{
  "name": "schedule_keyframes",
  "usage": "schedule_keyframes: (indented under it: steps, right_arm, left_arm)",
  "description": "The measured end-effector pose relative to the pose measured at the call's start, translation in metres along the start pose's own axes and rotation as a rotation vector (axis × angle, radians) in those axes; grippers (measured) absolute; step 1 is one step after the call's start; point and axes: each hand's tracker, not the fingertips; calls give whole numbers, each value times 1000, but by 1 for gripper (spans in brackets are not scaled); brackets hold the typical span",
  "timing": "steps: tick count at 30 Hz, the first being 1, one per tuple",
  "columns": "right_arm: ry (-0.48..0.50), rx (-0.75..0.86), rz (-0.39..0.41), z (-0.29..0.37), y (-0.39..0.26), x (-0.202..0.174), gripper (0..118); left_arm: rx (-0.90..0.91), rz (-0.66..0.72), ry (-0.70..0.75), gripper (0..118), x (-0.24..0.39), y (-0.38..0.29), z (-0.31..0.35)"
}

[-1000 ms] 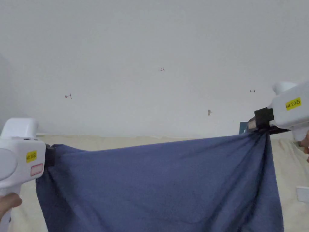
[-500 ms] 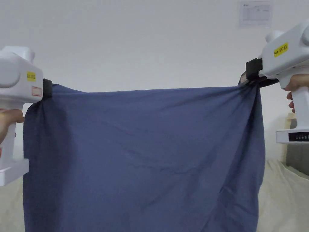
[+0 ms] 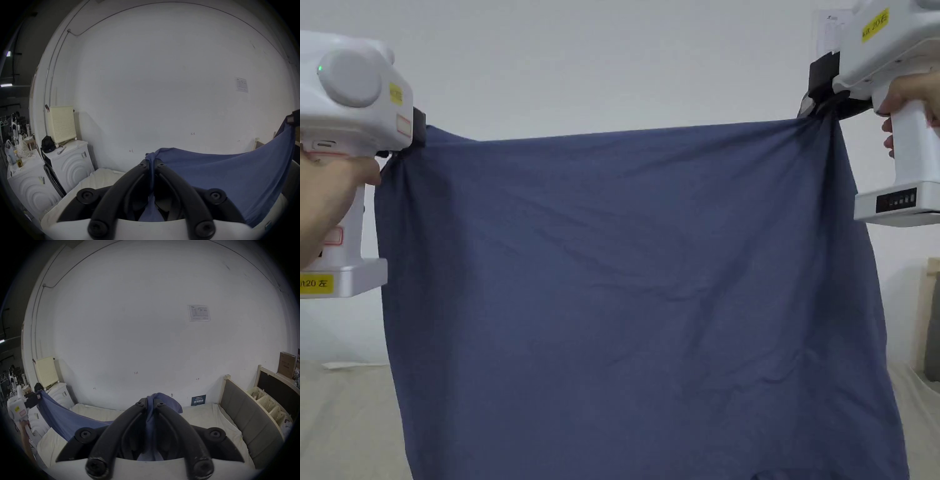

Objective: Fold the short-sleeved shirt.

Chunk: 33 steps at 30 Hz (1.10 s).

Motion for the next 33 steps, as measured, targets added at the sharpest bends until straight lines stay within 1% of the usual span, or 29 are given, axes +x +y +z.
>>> schedule_keyframes:
  steps: [3,5,6,7,8,10,11,12,14,15,18,21,22,25,28,30,31,33]
  right_arm:
    - [-21,4,-26,-7,-8,-3,6]
    - [-7,10,-37,-18,-10,0,6]
    - [-13,11,-55,-21,-12,-1,6]
    - [2,15,-60,-23,-16,0,6]
    - [15,17,-55,-25,-20,1,6]
    - [2,4,-23,-34,-28,2,6]
    - [0,-1,-21,-36,-34,4,6]
    - [10,-12,-20,-37,-43,7,6]
    - [26,-51,-23,-44,-62,8,6]
    - [21,-66,-14,-47,-72,8,6]
    - [12,-138,-7,-58,-113,8,6]
    - [20,-217,-20,-63,-164,12,6]
    - [15,-248,-27,-76,-175,19,6]
    - [-14,-333,-16,-80,-228,24,6]
    - [-6,-417,-64,-85,-280,36,6]
    - [-15,-479,-90,-83,-315,43,6]
    - [-16,-505,-97,-82,-333,45,6]
    - [-33,-580,-122,-77,-366,49,5]
  left_arm:
    - [24,-49,7,4,9,-1,-17]
    - [36,-40,32,4,16,-2,-28]
    - [33,-42,32,4,17,-2,-33]
    - [32,-14,39,4,14,-1,-40]
    - [32,-14,30,4,14,-3,-43]
    - [43,-8,32,4,15,-13,-47]
    - [35,-59,39,4,0,-8,-78]
    - [18,-81,65,4,0,-14,-85]
    - [-14,-69,43,4,-4,-32,-98]
    - [-27,-44,35,4,5,-58,-72]
    - [-86,-19,6,4,5,-99,-76]
    - [-162,-37,14,4,17,-152,-65]
    - [-203,-54,-4,4,19,-173,-61]
    - [-294,-24,-57,4,25,-226,-45]
    - [-365,-19,-64,4,33,-277,-30]
    - [-433,-39,-115,4,37,-310,-20]
    - [-465,-41,-103,4,34,-325,-26]
    - [-511,-39,-101,4,34,-354,-17]
